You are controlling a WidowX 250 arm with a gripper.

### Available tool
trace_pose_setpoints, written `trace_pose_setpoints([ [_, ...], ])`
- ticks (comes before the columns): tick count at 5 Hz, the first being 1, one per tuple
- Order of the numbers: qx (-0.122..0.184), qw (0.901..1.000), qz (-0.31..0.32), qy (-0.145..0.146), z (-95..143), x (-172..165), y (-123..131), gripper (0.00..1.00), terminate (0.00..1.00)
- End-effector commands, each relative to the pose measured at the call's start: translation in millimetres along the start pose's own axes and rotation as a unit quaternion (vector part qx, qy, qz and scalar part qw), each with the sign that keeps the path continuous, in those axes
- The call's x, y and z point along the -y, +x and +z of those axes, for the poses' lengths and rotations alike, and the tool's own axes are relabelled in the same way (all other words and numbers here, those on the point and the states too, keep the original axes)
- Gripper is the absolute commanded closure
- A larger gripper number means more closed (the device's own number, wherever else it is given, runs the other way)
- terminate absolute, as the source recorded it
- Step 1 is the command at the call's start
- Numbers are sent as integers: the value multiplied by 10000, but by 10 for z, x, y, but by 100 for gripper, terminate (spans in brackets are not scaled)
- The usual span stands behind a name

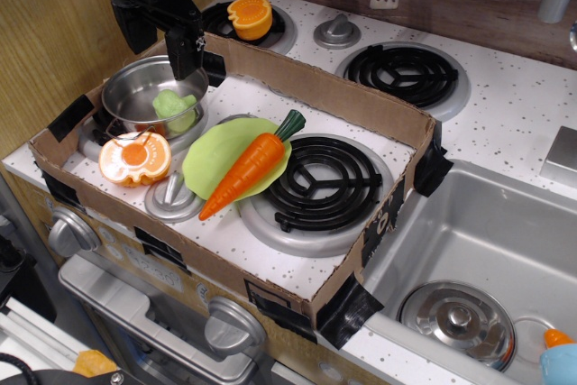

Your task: Take carrot off plate

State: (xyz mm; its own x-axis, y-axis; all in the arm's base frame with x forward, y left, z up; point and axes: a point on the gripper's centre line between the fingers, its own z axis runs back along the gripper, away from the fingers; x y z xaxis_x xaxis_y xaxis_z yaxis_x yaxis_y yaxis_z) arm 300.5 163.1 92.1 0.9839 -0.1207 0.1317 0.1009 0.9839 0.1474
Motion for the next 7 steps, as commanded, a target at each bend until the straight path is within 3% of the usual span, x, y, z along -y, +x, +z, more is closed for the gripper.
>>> trace_pose_setpoints([
  [1,0,10000,0,0,0,0,0,0,0],
  [2,-41,9997,166,-172,111,146,39,0,0],
  [3,22,9989,454,-104,362,352,84,0,0],
  [4,287,9986,380,-233,482,558,103,0,0],
  [6,667,9975,-21,-233,291,878,34,0,0],
  [7,704,9963,-157,-469,141,916,-58,0,0],
])
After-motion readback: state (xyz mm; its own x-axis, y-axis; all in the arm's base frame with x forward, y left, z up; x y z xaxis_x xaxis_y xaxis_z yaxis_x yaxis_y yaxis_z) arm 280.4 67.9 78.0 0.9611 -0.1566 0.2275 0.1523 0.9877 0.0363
